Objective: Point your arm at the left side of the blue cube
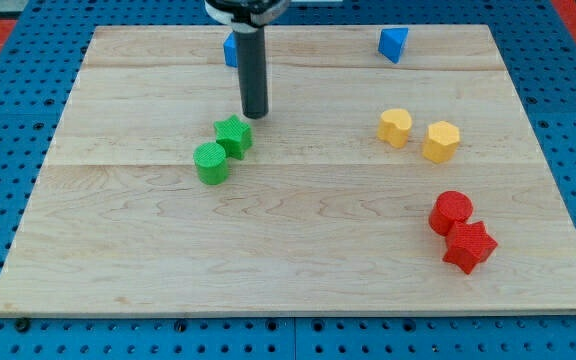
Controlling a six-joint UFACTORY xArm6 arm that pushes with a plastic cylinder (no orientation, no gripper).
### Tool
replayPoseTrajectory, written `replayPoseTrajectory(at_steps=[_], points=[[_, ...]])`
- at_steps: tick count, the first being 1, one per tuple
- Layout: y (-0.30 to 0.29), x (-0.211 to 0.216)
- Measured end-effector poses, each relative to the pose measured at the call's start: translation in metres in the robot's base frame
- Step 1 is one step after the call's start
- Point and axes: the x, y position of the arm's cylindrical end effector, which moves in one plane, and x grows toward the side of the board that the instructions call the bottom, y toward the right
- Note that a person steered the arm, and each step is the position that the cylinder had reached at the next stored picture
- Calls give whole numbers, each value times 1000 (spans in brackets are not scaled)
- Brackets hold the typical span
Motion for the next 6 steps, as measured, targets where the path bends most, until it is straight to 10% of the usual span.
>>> replayPoseTrajectory(at_steps=[2,6], points=[[-165,-70],[-27,-104]])
